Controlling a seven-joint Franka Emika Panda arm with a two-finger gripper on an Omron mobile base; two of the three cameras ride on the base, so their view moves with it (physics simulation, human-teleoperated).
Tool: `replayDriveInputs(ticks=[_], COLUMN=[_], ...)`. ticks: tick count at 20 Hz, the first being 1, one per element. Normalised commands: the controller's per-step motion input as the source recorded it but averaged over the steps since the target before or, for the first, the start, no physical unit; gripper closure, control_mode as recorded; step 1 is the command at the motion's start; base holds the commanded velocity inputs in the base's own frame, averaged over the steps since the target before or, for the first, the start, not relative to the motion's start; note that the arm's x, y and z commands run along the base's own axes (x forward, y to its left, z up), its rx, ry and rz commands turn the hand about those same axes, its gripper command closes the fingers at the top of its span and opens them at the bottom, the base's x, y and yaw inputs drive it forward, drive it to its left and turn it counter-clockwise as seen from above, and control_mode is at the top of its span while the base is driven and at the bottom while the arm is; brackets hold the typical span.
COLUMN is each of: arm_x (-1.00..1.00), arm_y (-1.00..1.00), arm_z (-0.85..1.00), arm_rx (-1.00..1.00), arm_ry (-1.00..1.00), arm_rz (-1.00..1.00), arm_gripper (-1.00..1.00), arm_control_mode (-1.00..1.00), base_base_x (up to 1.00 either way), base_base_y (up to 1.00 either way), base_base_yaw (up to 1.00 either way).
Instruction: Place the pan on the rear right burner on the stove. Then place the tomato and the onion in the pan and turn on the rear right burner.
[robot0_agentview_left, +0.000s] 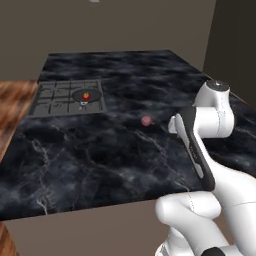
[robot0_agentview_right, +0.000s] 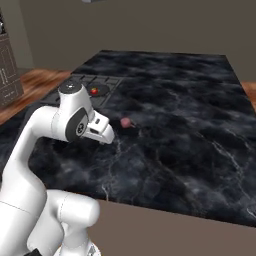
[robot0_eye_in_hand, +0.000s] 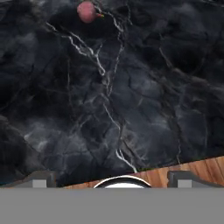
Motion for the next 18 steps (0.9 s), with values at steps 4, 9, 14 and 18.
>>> replayDriveInputs(ticks=[4, 9, 14, 18], arm_x=[0.0, 0.0, 0.21, 0.82], arm_y=[0.0, 0.0, -0.09, -0.35], arm_z=[0.0, 0.0, 0.0, 0.01], arm_rx=[0.0, 0.0, 0.0, 0.0], arm_ry=[0.0, 0.0, 0.0, 0.0], arm_rz=[0.0, 0.0, 0.0, 0.03], arm_gripper=[-1.0, -1.0, -1.0, -1.0], arm_control_mode=[1.0, 1.0, -1.0, -1.0], base_base_x=[0.66, 0.47, 0.26, 0.0], base_base_y=[-0.15, -0.1, -0.08, 0.0], base_base_yaw=[0.07, 0.02, 0.01, 0.0])
